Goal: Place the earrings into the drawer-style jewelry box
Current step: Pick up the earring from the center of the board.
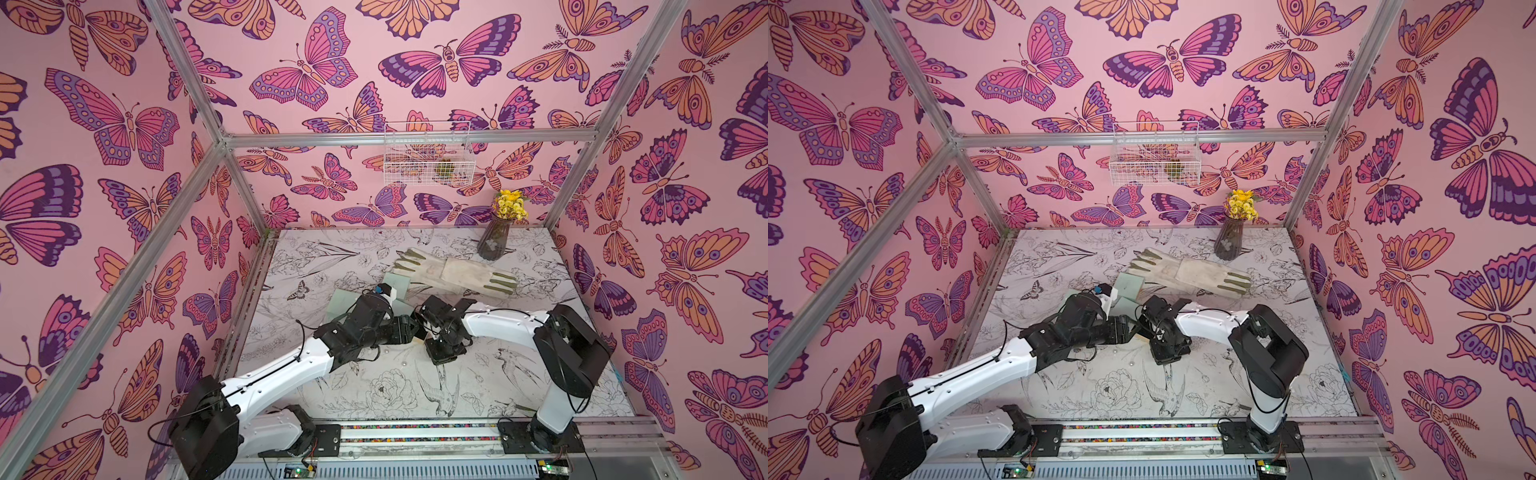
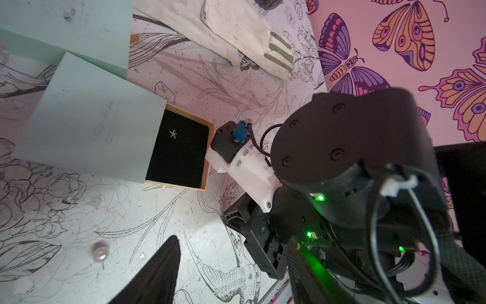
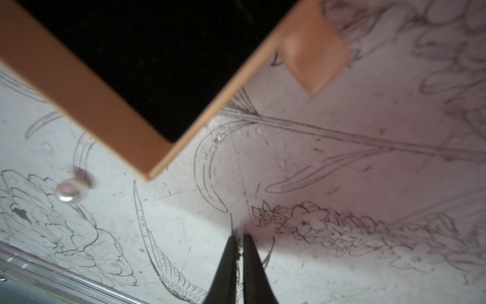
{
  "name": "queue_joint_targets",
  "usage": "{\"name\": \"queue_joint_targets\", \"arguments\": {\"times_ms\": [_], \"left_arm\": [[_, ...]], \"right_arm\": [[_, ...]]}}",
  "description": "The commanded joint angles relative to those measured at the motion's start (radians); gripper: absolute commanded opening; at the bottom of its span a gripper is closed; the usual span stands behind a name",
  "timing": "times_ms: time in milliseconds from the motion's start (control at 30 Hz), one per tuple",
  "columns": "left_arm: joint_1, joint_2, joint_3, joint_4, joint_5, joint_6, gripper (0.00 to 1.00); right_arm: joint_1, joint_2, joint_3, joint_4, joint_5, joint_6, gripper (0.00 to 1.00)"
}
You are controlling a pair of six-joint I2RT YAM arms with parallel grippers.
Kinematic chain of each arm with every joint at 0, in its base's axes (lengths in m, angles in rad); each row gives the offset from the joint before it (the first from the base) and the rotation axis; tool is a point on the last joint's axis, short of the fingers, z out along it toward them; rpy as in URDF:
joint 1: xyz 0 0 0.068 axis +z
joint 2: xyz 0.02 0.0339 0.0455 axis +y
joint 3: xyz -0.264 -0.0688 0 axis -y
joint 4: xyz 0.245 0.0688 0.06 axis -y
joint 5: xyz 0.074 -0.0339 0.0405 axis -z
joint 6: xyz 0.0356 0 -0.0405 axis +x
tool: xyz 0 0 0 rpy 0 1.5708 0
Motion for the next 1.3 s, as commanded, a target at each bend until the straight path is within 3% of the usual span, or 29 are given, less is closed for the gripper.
{"name": "queue_joint_targets", "arguments": {"times_ms": [0, 167, 500, 633, 800, 933, 1267], "left_arm": [[0.013, -0.02, 0.026, -0.043, 0.002, -0.011, 0.67], [0.023, -0.022, 0.048, -0.095, 0.003, -0.028, 0.67], [0.057, 0.005, 0.245, -0.342, 0.075, -0.112, 0.68], [0.087, 0.037, 0.301, -0.349, 0.12, -0.179, 0.68], [0.106, 0.102, 0.389, -0.35, 0.132, -0.177, 0.69], [0.112, 0.131, 0.442, -0.351, 0.151, -0.157, 0.69], [0.209, 0.148, 0.461, -0.352, 0.207, -0.136, 0.69]], "right_arm": [[0.01, 0.028, 0.008, -0.023, 0.006, 0.013, 0.07], [0.009, 0.014, 0.01, -0.012, -0.015, 0.027, 0.0], [-0.019, -0.142, -0.043, 0.05, -0.103, 0.091, 0.0], [-0.065, -0.242, -0.085, 0.095, -0.101, 0.131, 0.0], [-0.159, -0.322, -0.088, 0.13, -0.124, 0.169, 0.0], [-0.187, -0.295, -0.039, 0.137, -0.131, 0.2, 0.0], [-0.179, -0.161, -0.029, 0.396, -0.194, 0.401, 0.0]]}}
